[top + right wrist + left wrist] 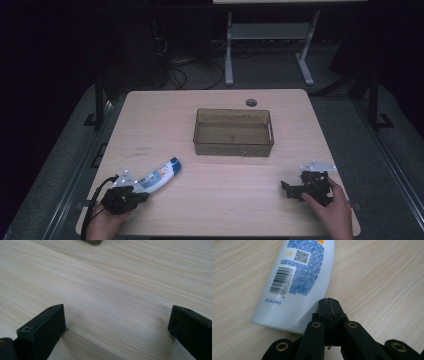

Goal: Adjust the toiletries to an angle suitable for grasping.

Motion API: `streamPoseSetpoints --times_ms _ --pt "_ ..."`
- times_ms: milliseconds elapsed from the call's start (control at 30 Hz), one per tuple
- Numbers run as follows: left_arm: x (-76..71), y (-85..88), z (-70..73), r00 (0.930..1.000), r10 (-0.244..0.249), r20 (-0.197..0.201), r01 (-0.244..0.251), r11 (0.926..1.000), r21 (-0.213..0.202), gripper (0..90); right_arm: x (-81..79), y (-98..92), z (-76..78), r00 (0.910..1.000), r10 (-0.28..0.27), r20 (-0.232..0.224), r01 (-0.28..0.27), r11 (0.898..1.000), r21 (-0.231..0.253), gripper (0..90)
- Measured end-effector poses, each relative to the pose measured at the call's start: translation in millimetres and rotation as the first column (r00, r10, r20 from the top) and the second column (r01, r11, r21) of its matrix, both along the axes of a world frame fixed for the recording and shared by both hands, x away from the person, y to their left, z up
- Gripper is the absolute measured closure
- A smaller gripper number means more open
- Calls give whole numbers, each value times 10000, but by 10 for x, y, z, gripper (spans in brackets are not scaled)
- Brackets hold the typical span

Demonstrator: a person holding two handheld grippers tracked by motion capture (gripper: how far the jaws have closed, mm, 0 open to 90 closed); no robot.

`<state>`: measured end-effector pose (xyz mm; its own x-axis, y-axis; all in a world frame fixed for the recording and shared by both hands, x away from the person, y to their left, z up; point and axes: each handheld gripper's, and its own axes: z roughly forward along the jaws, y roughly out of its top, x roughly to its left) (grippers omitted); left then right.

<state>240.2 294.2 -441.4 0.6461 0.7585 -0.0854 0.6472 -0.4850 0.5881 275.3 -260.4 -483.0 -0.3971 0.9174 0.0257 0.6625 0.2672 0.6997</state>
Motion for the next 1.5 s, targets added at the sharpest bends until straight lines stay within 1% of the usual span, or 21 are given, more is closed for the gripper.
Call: streamPoseSetpoints --times_ms 133,233,467,633,767,833,900,1100,1233,1333,1500 --pt "10 55 -1 9999 128 72 -128 9999 92 895 0 0 0 10000 3 4 -3 10000 -1 7" --pt "14 87 -4 9996 241 110 -242 9997 82 895 0 -1 0 10000 6 3 -6 10000 -6 7" --pt "18 99 -10 9996 282 77 -284 9995 151 895 0 0 0 10000 -1 0 1 10000 1 7" --pt "16 101 -6 9997 253 59 -253 9997 74 895 0 0 0 10000 -3 -2 3 10000 1 7" --pt "11 100 8 9998 198 53 -198 9997 -110 888 0 0 0 10000 -1 -2 1 10000 1 7" --pt "5 90 28 9999 123 88 -120 9995 -289 864 0 0 0 10000 -1 0 1 10000 1 7" --pt "1 73 48 9999 19 106 -15 9994 -356 833 0 0 0 10000 -2 -2 2 10000 2 7" --pt "-1 19 112 9993 -293 223 302 9987 -406 723 0 0 0 10000 3 -4 -3 10000 -1 7" --pt "17 -7 162 9987 -374 355 393 9977 -547 634 0 -1 0 10000 6 -4 -6 10000 -4 7" --pt "36 -28 205 9977 -486 466 512 9971 -567 581 0 -1 0 10000 3 -6 -3 10000 -1 7" --pt "76 -63 248 9959 -598 678 629 9970 -451 491 0 -1 0 10000 6 -6 -6 10000 -1 7"
